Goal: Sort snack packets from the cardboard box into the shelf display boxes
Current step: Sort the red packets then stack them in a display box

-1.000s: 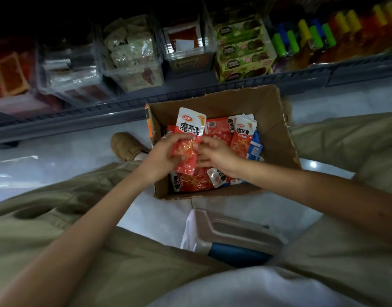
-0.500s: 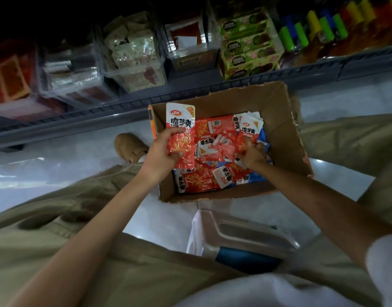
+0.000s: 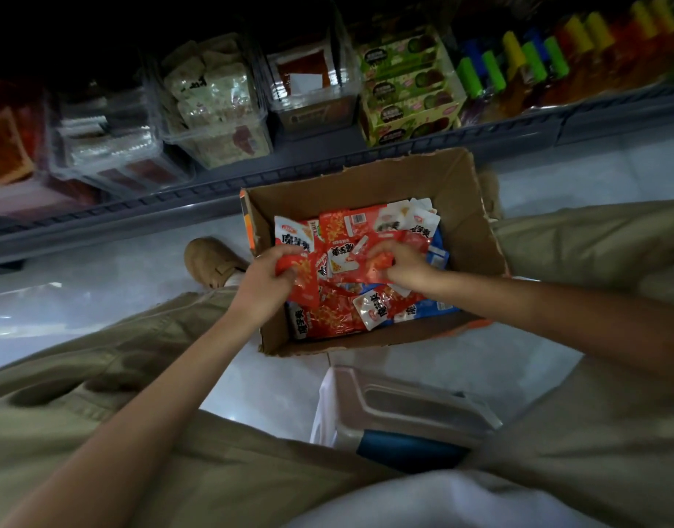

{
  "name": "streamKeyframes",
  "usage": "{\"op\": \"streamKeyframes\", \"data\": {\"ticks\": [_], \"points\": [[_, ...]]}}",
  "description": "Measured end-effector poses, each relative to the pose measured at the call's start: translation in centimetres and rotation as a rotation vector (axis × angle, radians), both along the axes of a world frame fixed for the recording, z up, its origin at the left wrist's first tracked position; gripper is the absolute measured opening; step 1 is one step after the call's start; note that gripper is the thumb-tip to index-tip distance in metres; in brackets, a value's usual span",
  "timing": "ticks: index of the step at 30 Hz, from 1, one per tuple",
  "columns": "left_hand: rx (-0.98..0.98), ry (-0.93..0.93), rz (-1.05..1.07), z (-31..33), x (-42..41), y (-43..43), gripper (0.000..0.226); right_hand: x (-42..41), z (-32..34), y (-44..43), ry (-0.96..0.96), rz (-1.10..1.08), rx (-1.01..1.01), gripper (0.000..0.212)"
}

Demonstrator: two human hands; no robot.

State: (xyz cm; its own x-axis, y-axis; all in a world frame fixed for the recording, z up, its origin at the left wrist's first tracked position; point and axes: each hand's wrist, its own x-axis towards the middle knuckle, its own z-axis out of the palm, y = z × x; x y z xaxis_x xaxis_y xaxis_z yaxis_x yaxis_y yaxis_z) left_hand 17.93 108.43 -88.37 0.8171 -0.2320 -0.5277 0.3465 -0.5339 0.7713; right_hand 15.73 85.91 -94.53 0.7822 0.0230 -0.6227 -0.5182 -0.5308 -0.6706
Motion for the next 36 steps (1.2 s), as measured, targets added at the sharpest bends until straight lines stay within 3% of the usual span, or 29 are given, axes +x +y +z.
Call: {"op": "streamKeyframes", "data": {"ticks": [3,5,9,16,19,21,23,26,28,32,36], "points": [[-0.019,0.017,0.045,0.6,-0.3,-0.8,0.022,-1.4,4.5,1.0,-0.163,0.127,0.239,0.024],[-0.118,0.058,0.089,1.8,-0.4,-1.7,0.021,-1.8,6.6,1.3,-0.173,0.201,0.348,0.028],[-0.352,0.154,0.157,3.9,-0.8,-3.5,0.026,-2.1,8.9,1.1,-0.168,0.253,0.407,0.034],[-0.265,-0.326,0.066,6.8,0.2,-6.7,0.02,-0.2,13.6,-1.1,-0.331,0.459,0.241,0.029],[-0.244,-0.492,0.056,8.7,1.3,-8.5,0.023,1.1,15.3,-2.2,-0.506,0.197,0.189,0.035],[-0.243,-0.611,-0.012,10.3,1.6,-9.7,0.025,2.3,16.8,-2.9,-0.503,-0.171,0.354,0.039],[-0.25,-0.677,-0.084,11.7,1.6,-11.0,0.027,3.7,18.4,-3.8,-0.396,-0.399,0.629,0.054],[-0.256,-0.715,-0.15,13.2,2.1,-12.8,0.034,4.8,20.7,-4.4,-0.376,-0.433,0.922,0.044],[-0.29,-0.723,-0.161,14.1,2.8,-13.7,0.043,5.3,22.0,-4.7,-0.454,-0.447,0.965,0.035],[-0.445,-0.672,-0.149,15.7,4.2,-15.1,0.073,6.1,24.0,-6.1,-0.543,-0.523,0.989,0.041],[-0.521,-0.563,-0.113,16.4,5.7,-16.0,0.052,6.6,25.8,-6.5,-0.635,-0.541,0.977,0.048]]}}
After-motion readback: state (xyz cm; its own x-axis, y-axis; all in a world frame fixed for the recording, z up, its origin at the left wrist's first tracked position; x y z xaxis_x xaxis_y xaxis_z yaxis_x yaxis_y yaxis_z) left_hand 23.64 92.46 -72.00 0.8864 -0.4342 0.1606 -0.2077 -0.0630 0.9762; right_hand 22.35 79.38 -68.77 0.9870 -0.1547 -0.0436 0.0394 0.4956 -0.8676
